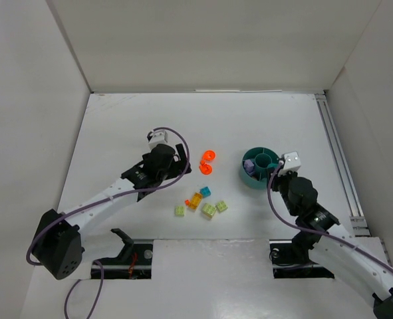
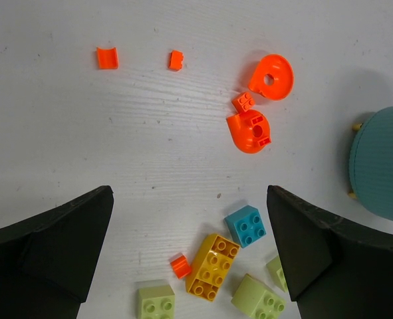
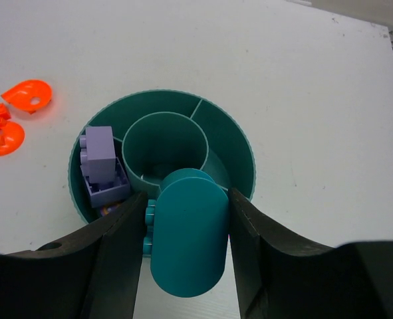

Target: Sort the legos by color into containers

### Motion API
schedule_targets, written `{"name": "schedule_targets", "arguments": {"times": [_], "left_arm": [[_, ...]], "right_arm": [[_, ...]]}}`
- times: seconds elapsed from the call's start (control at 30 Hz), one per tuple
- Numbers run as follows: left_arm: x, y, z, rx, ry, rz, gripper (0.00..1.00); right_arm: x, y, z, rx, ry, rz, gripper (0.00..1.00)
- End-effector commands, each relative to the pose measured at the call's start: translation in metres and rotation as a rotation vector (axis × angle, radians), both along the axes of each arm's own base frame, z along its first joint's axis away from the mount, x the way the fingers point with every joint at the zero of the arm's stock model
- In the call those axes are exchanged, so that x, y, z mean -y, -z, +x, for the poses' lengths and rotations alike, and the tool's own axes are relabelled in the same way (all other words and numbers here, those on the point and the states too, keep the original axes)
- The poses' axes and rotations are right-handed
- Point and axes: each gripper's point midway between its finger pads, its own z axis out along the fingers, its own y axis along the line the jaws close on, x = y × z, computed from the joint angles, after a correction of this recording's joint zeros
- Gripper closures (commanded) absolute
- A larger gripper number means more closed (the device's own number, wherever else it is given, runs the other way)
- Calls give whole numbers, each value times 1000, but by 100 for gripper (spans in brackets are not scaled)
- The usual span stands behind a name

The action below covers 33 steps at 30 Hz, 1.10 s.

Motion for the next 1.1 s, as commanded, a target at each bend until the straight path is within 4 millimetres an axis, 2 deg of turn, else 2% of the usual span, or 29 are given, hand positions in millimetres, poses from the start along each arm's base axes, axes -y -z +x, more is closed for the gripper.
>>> {"name": "schedule_targets", "arguments": {"times": [0.0,0.3,0.37,0.47,0.6,1.07], "left_arm": [[9,-22,11,57,13,-35,0],[10,-23,13,57,13,-35,0],[10,-23,13,57,13,-35,0],[13,-27,14,61,20,-45,0],[13,-27,14,63,26,-38,0],[20,-23,17,48,40,-41,0]], "right_arm": [[2,-14,5,77,27,46,65],[0,-16,8,183,15,87,64],[1,-24,7,220,15,103,62],[3,-26,5,236,15,104,62],[-3,-40,4,265,-24,113,62],[6,-41,8,323,30,104,60]]}}
